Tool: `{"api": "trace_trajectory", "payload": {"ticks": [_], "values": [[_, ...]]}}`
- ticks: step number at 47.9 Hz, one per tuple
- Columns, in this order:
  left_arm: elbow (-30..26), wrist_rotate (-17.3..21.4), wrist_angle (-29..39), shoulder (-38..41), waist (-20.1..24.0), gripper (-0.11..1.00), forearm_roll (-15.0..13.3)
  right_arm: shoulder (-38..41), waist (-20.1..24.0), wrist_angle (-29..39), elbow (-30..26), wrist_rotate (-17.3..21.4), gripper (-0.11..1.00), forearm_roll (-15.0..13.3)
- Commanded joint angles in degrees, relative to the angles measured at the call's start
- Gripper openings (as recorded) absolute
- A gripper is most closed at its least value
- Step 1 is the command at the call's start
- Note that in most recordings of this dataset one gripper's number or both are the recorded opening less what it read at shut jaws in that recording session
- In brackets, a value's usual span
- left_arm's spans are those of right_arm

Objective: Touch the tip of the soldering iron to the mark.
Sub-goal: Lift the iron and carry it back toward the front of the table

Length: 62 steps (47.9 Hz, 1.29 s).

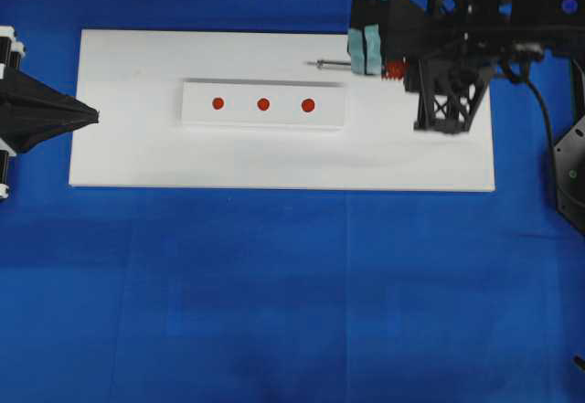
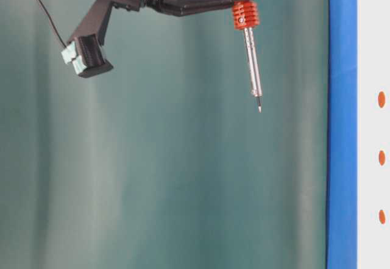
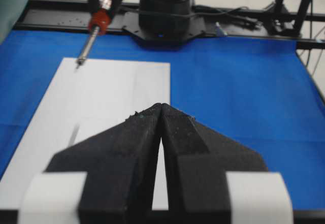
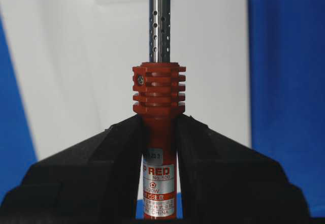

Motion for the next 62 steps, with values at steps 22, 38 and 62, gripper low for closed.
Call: {"api": "trace_trajectory", "payload": {"ticks": [22, 38, 62], "values": [[-0.6, -0.1, -0.8, 0.2, 0.0, 0.00, 0.2, -2.9, 19.0, -0.4, 1.7, 19.3, 0.06, -1.9], [-0.6, -0.1, -0.9, 0.1, 0.0, 0.00, 0.1, -0.9, 32.0, 0.8, 1.1, 36.3, 0.06, -6.4], [-0.6, -0.5, -0.9, 0.1, 0.0, 0.00, 0.1, 2.8, 33.4, -3.8, -0.5, 37.5, 0.06, -8.5]]}}
